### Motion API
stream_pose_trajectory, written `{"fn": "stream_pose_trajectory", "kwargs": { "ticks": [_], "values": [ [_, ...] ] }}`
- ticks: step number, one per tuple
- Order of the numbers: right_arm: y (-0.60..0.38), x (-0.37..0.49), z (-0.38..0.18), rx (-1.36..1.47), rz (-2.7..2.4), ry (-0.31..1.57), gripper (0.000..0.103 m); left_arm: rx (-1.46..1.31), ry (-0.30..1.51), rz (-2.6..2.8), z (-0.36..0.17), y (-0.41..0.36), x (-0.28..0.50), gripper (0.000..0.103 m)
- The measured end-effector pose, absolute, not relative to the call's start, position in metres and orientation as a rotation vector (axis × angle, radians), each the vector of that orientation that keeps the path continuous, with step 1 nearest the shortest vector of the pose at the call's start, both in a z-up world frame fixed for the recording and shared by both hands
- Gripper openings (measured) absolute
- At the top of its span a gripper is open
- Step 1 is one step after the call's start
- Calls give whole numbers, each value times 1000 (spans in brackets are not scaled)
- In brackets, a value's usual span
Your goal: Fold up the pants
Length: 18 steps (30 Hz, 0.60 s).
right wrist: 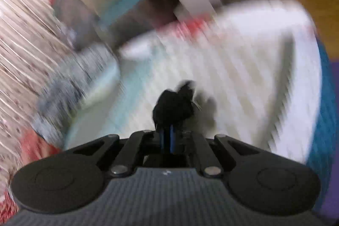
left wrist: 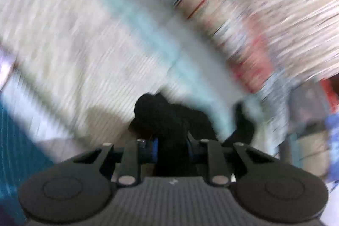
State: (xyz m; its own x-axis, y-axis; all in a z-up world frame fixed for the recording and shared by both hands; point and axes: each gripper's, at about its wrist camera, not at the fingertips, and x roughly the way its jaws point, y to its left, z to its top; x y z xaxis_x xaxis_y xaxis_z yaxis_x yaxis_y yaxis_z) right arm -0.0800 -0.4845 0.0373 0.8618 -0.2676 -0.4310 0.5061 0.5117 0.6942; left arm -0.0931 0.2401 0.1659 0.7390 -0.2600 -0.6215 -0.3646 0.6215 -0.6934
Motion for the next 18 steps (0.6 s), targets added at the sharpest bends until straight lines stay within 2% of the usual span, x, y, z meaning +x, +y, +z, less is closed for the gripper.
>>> {"fn": "stream_pose_trajectory", "kwargs": {
  "ticks": [3, 6, 9, 14, 16, 18],
  "values": [
    [-496, -89, 93, 867, -433, 162, 8, -882, 618, 21, 224, 244, -95, 21],
    [-508, -112, 121, 812, -403, 92, 7, -835, 582, 23, 235, 241, -109, 21],
    [-516, -135, 107, 795, -368, 127, 8, -793, 662, 72, 203, 234, -125, 21],
    [-520, -164, 29, 816, -468, 329, 9, -804, 923, 186, 100, 219, -154, 22],
    [-518, -165, -1, 790, -544, 465, 15, -790, 1043, 227, 61, 212, -167, 29],
    [-519, -174, -16, 798, -617, 529, 33, -825, 1060, 202, 47, 214, -183, 28]
  ]
}}
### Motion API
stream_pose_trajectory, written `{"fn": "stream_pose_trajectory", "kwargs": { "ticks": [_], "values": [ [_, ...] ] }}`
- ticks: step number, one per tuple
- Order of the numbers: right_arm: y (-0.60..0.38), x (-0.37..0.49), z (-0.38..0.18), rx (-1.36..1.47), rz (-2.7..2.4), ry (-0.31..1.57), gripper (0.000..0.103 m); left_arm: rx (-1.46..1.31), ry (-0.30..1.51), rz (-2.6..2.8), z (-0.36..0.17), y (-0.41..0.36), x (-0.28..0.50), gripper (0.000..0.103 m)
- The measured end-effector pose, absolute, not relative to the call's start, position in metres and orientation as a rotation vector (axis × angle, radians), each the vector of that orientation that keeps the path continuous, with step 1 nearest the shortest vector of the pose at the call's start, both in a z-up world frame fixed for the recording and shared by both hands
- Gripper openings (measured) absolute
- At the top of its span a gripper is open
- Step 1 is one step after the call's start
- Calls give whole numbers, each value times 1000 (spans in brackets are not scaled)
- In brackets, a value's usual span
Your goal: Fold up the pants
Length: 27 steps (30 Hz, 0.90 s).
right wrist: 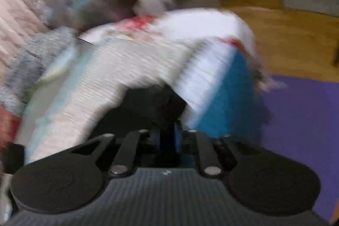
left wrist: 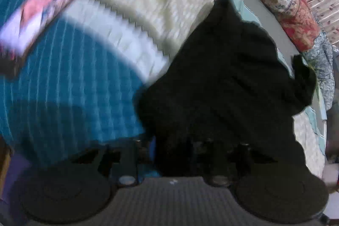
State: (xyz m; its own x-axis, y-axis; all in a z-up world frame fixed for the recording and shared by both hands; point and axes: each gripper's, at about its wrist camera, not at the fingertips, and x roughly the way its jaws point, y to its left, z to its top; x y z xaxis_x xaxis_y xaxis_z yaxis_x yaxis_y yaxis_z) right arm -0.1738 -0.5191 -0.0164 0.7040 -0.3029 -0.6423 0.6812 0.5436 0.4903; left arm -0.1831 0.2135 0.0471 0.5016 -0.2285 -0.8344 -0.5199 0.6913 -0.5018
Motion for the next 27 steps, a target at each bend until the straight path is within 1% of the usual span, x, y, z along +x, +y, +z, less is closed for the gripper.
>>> {"fn": "stream_pose_trajectory", "kwargs": {
  "ticks": [1, 2, 4, 5, 6, 7, 9, 11, 13, 15, 16, 17, 18, 19, 20, 21, 23, 25, 26, 27],
  "values": [
    [-521, -184, -15, 821, -648, 502, 52, -846, 1050, 172, 51, 218, -194, 28],
    [-524, -195, -11, 839, -690, 450, 54, -850, 1038, 154, 59, 223, -204, 32],
    [-527, -210, 7, 825, -789, 356, 52, -824, 952, 141, 84, 238, -222, 37],
    [-528, -210, 19, 786, -810, 328, 48, -803, 909, 155, 97, 248, -228, 41],
    [-528, -207, 31, 744, -796, 306, 46, -779, 855, 184, 110, 259, -234, 45],
    [-523, -199, 47, 695, -756, 281, 46, -758, 807, 224, 121, 268, -234, 47],
    [-499, -173, 82, 611, -604, 261, 46, -664, 739, 311, 142, 283, -218, 50],
    [-460, -141, 113, 536, -402, 286, 46, -543, 716, 324, 154, 284, -178, 50],
    [-415, -107, 135, 456, -198, 316, 47, -478, 711, 270, 155, 275, -128, 59],
    [-371, -69, 148, 378, -12, 357, 47, -464, 730, 178, 147, 258, -77, 79],
    [-348, -44, 151, 342, 63, 376, 51, -454, 742, 152, 139, 245, -55, 80],
    [-325, -18, 152, 310, 136, 400, 58, -443, 761, 138, 129, 237, -35, 80],
    [-304, 13, 152, 281, 194, 432, 62, -434, 790, 121, 120, 229, -10, 82],
    [-281, 47, 149, 250, 236, 471, 68, -434, 811, 105, 110, 223, -3, 85],
    [-267, 73, 146, 231, 250, 504, 71, -436, 835, 82, 101, 216, 12, 94],
    [-249, 107, 138, 208, 259, 549, 72, -431, 848, 67, 93, 210, 25, 97],
    [-228, 157, 118, 191, 236, 611, 74, -415, 874, 66, 74, 205, 45, 97],
    [-220, 196, 93, 223, 226, 677, 79, -415, 891, 73, 63, 195, 63, 94],
    [-216, 217, 77, 254, 222, 726, 79, -408, 890, 59, 61, 193, 67, 75],
    [-218, 227, 64, 278, 214, 763, 77, -382, 899, 45, 59, 189, 74, 51]
  ]
}}
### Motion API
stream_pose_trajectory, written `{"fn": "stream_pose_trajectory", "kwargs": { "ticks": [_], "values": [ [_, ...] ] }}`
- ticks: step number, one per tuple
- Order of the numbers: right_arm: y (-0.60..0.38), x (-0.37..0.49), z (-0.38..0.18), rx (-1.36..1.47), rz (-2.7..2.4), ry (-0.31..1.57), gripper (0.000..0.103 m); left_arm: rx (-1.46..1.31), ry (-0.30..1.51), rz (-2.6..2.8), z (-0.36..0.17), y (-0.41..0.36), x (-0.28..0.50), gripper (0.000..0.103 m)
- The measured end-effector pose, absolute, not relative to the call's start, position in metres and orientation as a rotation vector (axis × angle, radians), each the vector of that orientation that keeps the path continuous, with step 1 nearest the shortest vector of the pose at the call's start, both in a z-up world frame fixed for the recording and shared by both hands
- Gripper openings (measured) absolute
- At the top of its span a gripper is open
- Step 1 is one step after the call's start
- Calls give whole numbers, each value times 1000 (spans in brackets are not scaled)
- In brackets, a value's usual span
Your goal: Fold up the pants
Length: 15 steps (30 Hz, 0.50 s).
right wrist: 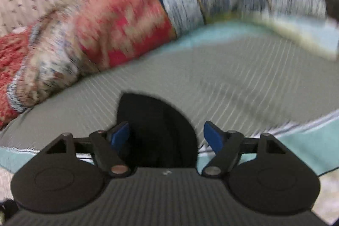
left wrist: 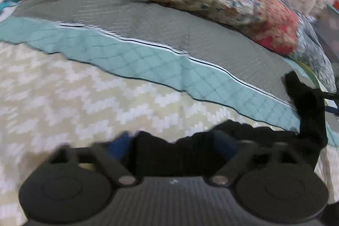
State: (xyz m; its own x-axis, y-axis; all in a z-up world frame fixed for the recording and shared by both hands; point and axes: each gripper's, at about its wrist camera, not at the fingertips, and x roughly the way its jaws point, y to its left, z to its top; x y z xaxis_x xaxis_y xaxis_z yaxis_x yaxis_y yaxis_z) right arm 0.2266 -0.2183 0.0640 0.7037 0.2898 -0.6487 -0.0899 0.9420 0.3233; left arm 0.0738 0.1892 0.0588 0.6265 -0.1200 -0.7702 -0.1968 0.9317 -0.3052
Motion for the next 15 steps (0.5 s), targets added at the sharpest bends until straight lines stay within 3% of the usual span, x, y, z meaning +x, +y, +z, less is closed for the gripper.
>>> {"fn": "stream_pose_trajectory", "kwargs": {
  "ticks": [1, 2, 3, 4, 9, 12, 13, 14, 15],
  "values": [
    [-216, 239, 50, 296, 201, 797, 56, -345, 896, 59, 58, 184, 75, 47],
    [-214, 241, 42, 313, 203, 809, 20, -321, 882, 70, 60, 181, 73, 32],
    [-217, 242, 41, 345, 199, 799, 15, -306, 867, 89, 65, 182, 69, 13],
    [-226, 236, 50, 389, 175, 738, 11, -316, 853, 99, 71, 187, 65, 13],
    [-300, 118, 119, 534, 87, 280, 12, -570, 640, 147, 114, 237, 2, 9],
    [-323, 47, 122, 481, -38, 248, 27, -633, 626, 146, 113, 243, -31, 9],
    [-331, 28, 113, 476, -72, 282, 58, -620, 637, 145, 111, 241, -36, 9],
    [-336, 14, 103, 471, -96, 323, 82, -602, 654, 142, 108, 237, -41, 10],
    [-343, 4, 90, 466, -123, 364, 82, -581, 679, 134, 104, 234, -37, 11]
  ]
}}
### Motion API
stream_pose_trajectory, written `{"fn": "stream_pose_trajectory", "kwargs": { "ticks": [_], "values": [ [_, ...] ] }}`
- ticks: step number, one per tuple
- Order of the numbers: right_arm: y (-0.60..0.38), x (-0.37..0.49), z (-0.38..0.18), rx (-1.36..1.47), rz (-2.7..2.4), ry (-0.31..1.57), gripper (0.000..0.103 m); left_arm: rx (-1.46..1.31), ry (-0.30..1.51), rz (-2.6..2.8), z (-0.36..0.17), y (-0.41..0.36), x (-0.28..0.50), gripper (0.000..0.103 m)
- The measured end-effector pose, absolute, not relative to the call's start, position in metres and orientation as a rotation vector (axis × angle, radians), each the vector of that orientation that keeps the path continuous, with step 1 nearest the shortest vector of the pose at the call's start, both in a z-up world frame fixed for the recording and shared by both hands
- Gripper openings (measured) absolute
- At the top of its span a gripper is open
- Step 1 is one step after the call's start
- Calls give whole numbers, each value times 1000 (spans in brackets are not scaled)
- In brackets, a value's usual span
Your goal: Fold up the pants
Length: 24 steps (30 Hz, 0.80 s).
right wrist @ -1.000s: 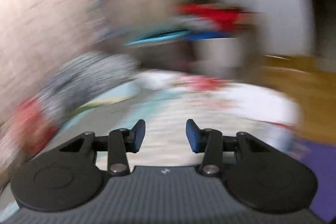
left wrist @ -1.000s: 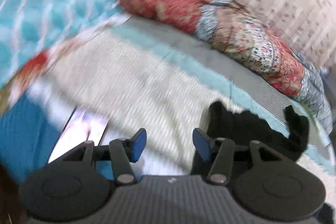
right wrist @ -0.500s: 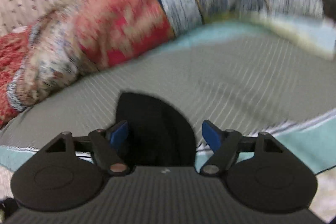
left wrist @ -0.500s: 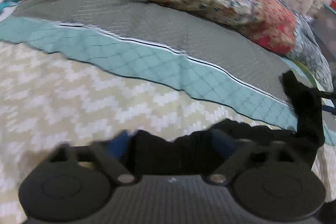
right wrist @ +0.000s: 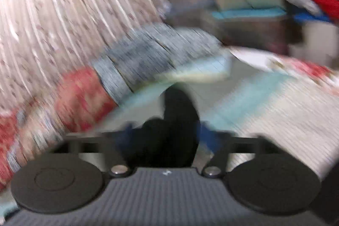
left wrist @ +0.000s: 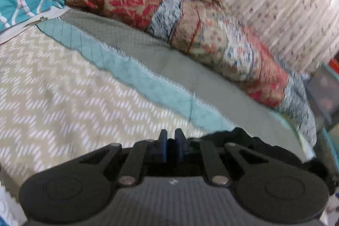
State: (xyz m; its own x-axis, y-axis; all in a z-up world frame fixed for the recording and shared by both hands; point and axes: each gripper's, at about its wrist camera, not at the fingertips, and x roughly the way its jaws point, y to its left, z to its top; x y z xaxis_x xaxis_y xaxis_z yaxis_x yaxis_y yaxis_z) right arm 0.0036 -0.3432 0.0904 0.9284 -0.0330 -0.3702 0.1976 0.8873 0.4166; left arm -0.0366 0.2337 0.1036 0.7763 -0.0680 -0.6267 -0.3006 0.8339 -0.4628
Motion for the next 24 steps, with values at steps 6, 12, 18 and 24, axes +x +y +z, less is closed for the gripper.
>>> {"fn": "stream_pose_trajectory", "kwargs": {
  "ticks": [6, 12, 18, 24],
  "values": [
    [-387, -57, 59, 452, -318, 457, 81, -518, 732, 196, 99, 226, -23, 74],
    [-408, 18, 91, 365, -194, 377, 80, -250, 767, 115, 94, 190, 15, 95],
    [-421, 148, 72, 335, -100, 524, 78, -140, 863, 94, 59, 164, 61, 97],
    [-352, 230, 31, 203, -9, 749, 77, -97, 877, 138, 48, 150, 75, 45]
  ]
}}
